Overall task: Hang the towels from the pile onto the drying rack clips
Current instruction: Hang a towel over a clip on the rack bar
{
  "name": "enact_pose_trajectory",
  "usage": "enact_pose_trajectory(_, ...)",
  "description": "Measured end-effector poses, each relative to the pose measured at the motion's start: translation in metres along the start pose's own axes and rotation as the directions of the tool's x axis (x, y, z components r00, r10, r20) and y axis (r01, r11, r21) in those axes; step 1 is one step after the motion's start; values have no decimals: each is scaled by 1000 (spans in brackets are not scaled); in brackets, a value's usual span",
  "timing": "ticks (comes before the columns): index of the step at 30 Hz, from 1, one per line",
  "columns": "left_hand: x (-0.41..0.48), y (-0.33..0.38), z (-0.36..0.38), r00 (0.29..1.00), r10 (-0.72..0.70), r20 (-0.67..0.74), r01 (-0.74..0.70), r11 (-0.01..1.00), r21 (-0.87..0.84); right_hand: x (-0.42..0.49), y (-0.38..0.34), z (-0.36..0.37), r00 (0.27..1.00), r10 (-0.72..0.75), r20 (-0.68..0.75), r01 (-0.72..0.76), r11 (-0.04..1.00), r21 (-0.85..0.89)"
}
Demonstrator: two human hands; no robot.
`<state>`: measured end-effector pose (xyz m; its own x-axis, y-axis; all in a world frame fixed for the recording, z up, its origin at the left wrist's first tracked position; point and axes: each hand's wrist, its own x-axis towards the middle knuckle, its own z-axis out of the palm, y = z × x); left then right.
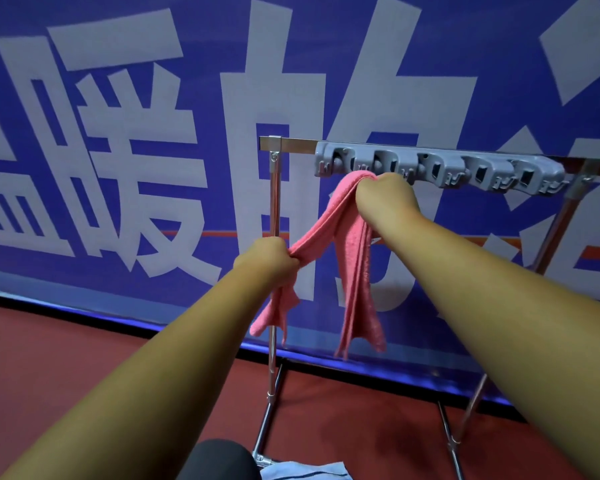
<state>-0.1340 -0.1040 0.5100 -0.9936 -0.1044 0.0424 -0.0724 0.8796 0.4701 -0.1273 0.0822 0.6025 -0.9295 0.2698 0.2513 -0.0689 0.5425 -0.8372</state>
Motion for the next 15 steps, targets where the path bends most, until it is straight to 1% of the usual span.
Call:
enact_pose_trajectory(3,1,23,3,985,166,45,-165,986,-33,3,-2,4,999,-37,30,39,998,-53)
enact_pose_trajectory(6,2,47,3,967,255,-16,-255,960,-115,7,-2,5,996,-70,53,76,991,-108)
enact_pose_trajectory(8,3,61,0,963,252,-97,-267,944,-195,9,-4,4,994,-88,72,98,983,-153)
enact_pose_trajectory(11,7,72,-6,955,201,-217,-252,935,-247,12,-8,2,990,-111,90,128,969,-212)
enact_pose_trajectory(13,10,75,-9,950,183,-253,-245,939,-243,13,-11,1,988,-129,89,146,960,-238)
enact_pose_trajectory(15,12,76,-11,943,207,-260,-265,941,-210,15,-13,0,984,-154,86,171,953,-249)
